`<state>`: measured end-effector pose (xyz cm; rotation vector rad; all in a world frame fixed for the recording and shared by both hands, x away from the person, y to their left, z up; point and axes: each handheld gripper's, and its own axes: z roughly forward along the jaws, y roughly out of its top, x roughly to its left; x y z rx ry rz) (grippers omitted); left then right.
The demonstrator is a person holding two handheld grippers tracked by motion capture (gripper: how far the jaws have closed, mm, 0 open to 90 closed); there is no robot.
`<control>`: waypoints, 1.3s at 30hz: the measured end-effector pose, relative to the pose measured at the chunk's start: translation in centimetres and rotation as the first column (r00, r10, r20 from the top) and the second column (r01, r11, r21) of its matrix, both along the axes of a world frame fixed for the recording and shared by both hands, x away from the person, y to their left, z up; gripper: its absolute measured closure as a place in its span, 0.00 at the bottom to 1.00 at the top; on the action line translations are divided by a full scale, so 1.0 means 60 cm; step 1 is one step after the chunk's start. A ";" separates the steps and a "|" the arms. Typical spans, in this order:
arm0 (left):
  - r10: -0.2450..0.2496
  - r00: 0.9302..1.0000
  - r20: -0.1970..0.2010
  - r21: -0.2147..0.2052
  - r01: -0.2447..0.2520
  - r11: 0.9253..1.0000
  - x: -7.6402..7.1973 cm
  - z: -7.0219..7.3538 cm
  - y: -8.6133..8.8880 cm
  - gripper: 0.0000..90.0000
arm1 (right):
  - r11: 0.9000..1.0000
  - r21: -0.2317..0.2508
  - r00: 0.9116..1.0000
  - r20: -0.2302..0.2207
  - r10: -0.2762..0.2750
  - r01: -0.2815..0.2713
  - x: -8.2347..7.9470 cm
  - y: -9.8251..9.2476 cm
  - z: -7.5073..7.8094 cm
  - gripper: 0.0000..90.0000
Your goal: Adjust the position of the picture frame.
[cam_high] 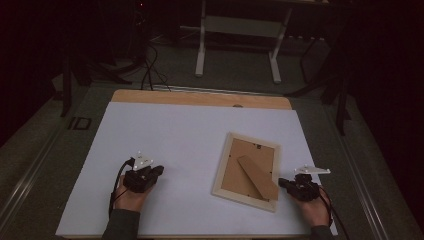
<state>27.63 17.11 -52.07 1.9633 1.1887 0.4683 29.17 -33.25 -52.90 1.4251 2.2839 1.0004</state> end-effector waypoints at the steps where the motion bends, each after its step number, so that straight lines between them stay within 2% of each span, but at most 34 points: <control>1: -0.002 1.000 0.000 0.000 0.002 1.000 0.000 0.000 0.000 0.97 | 1.000 0.001 1.000 -0.002 0.001 -0.001 0.000 0.001 0.000 1.00; 8: -0.021 1.000 -0.001 0.004 0.021 1.000 0.000 -0.001 -0.004 0.96 | 1.000 -0.002 1.000 -0.001 0.029 -0.029 0.000 0.009 0.000 1.00; 11: -0.040 0.999 -0.012 0.001 0.040 0.999 0.000 -0.001 -0.006 0.93 | 0.999 -0.008 0.999 0.003 0.037 -0.037 -0.001 0.012 0.000 1.00; 15: -0.042 0.999 -0.020 0.009 0.042 0.999 0.000 -0.001 -0.010 0.91 | 0.999 -0.009 0.999 0.000 0.045 -0.045 -0.002 0.015 0.000 1.00; 24: -0.037 0.999 -0.024 -0.002 0.037 0.999 0.000 0.000 -0.010 0.87 | 0.997 -0.013 0.997 0.000 0.071 -0.071 -0.003 0.023 0.000 1.00; 39: -0.059 0.998 -0.020 -0.017 0.059 0.998 -0.001 0.002 -0.011 0.87 | 0.993 -0.018 0.993 -0.003 0.114 -0.114 -0.005 0.036 0.000 1.00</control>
